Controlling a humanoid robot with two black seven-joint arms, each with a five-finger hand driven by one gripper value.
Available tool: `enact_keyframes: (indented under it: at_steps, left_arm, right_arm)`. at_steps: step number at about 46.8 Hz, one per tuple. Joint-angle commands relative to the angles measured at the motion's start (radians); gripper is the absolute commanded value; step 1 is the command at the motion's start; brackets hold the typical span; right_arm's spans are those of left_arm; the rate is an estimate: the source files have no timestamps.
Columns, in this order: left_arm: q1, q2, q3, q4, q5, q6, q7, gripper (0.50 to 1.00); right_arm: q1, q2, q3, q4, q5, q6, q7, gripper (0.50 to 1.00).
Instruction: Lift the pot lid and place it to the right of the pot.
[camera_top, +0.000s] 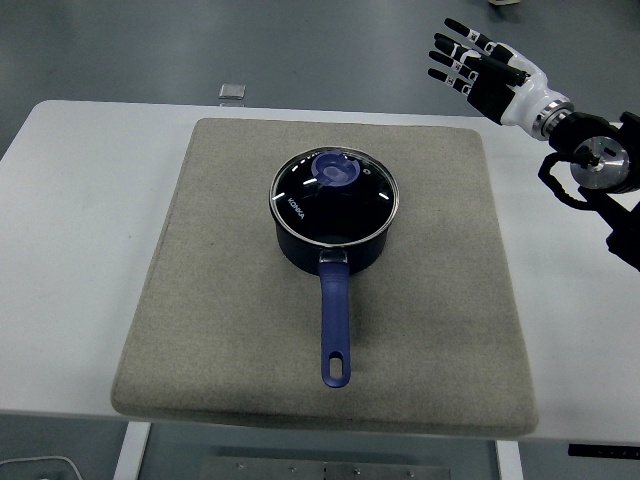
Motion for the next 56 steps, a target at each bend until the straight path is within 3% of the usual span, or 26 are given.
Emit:
enact_keyframes:
  at_steps: [1,14,28,44,56]
  left_arm:
    - [0.000,0.000,0.001,0.000,0.000,0.000,0.000,1.000]
    - [0.000,0.000,-0.001,0.000,0.000,0.000,0.000,1.000]
    - [0.000,0.000,-0.001,0.000,0.000,0.000,0.000,1.000]
    - [0.000,0.000,-0.001,0.000,0.000,0.000,0.000,1.000]
    - [0.000,0.000,0.001,0.000,0.000,0.000,0.000,1.000]
  right_arm:
    - [0.006,0.000,0.003,0.003,-0.059,0.000,0.011,0.901]
    - [0.052,0.005,-0.012,0.056,-0.272,0.002,0.068,0.899]
    - [0.081,-0.004,-0.035,0.164,-0.526,0.004,0.071,0.895]
    - [0.239,-0.021,-0.299,0.256,-0.697,-0.007,0.075,0.895]
    - [0.397,-0.030,-0.480,0.340,-0.859,-0.004,0.117,0.895]
